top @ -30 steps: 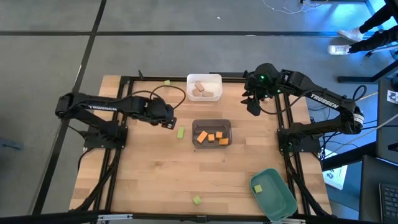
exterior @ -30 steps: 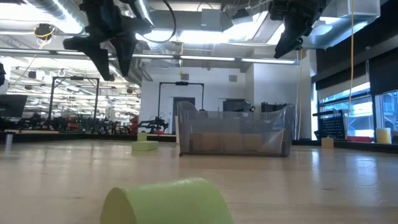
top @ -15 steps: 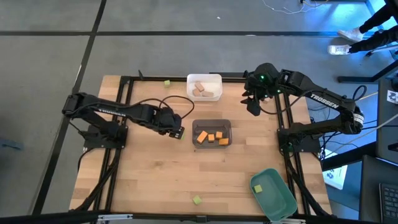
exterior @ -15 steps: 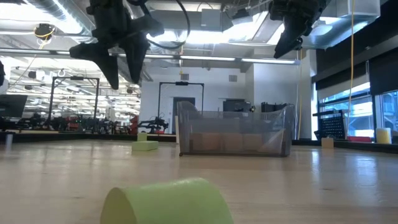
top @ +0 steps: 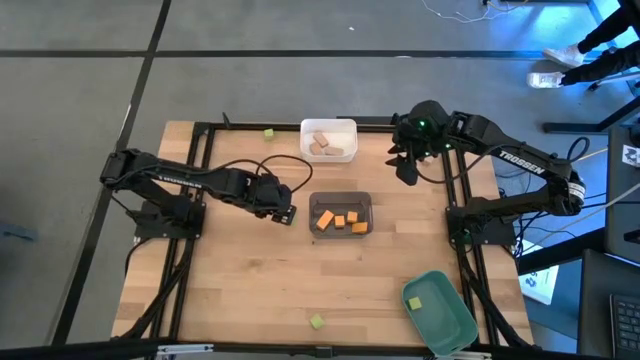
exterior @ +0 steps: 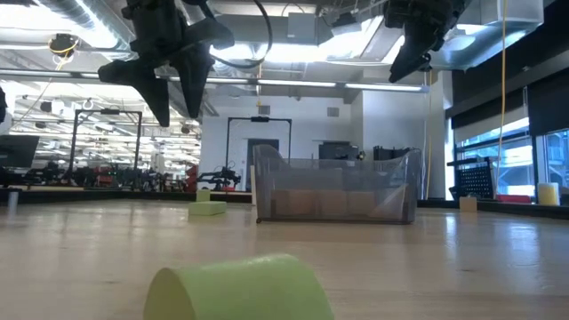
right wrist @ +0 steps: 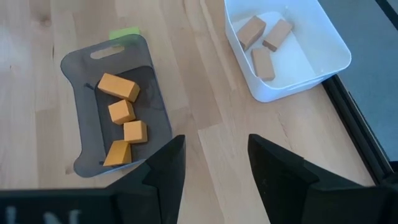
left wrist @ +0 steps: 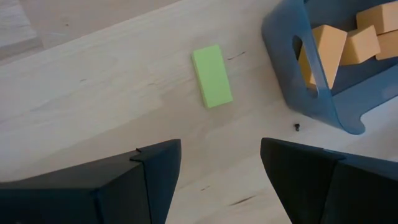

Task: Sort & place blocks by color
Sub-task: Put the green block into the green bin

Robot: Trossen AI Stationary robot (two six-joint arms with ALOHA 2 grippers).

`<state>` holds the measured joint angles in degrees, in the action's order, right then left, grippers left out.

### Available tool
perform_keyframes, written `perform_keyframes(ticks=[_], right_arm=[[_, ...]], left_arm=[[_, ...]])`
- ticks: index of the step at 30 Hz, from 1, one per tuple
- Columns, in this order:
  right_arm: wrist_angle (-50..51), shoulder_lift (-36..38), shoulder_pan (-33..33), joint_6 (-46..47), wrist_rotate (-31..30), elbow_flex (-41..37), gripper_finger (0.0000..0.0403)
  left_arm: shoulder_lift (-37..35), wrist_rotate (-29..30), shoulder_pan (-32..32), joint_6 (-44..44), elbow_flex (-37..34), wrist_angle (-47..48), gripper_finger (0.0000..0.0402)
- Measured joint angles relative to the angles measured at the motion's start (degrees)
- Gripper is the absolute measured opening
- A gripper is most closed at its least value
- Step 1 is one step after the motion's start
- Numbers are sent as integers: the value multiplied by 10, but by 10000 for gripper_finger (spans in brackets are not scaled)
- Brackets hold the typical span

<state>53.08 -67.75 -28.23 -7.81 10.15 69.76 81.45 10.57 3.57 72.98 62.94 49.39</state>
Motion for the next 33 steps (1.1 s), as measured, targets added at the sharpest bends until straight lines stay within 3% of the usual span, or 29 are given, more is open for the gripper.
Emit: perform_keyframes(ticks=[8, 15, 23, 33], right_arm=[[-27, -2, 0, 61, 25, 0, 174], [-28, -2, 7, 14, 126, 0, 174], [-32, -1, 71, -73, 129, 0, 174], [-41, -1, 115, -74, 105, 0, 174]], left_arm=[[0, 1, 0, 0, 0, -3, 212], [20, 37, -1, -6, 1, -43, 212], [102, 40, -4, -15, 0, -77, 212], [193, 45, -15, -16, 0, -120, 212]])
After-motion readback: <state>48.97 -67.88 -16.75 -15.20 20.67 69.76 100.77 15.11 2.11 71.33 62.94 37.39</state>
